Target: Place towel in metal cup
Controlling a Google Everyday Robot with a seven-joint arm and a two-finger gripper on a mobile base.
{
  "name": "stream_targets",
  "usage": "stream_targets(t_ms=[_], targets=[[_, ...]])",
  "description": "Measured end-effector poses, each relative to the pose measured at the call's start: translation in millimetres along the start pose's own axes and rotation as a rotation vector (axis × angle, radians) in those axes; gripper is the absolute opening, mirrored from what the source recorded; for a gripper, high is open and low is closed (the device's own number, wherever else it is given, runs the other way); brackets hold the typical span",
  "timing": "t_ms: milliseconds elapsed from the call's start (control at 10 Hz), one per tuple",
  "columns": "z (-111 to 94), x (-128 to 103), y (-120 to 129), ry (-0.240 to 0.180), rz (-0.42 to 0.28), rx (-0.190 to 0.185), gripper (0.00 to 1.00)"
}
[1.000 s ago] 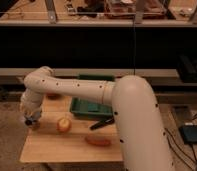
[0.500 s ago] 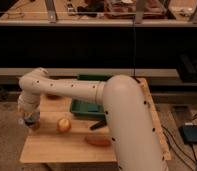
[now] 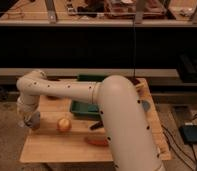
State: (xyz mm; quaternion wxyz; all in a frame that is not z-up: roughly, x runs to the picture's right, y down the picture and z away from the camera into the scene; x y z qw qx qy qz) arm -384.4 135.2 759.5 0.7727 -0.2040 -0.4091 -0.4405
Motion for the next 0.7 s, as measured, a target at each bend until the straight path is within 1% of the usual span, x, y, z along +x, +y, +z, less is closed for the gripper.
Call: stream_targets(t_ms=[200,300,400,500,600,700], targets=[[2,1,3,-0.005,0.008,-0.004,0.80],[1,3,4,-0.010,0.015,0.003,0.80],[-3,4,4,-0.023,0.020,0.025,0.80],[-12,6,2,-0.031,0.024,0.052,0.80],[-25,8,0,-0.036,0.039,0.090,0.80],[-36,14,5,-0.038,0.063,0.116,0.80]])
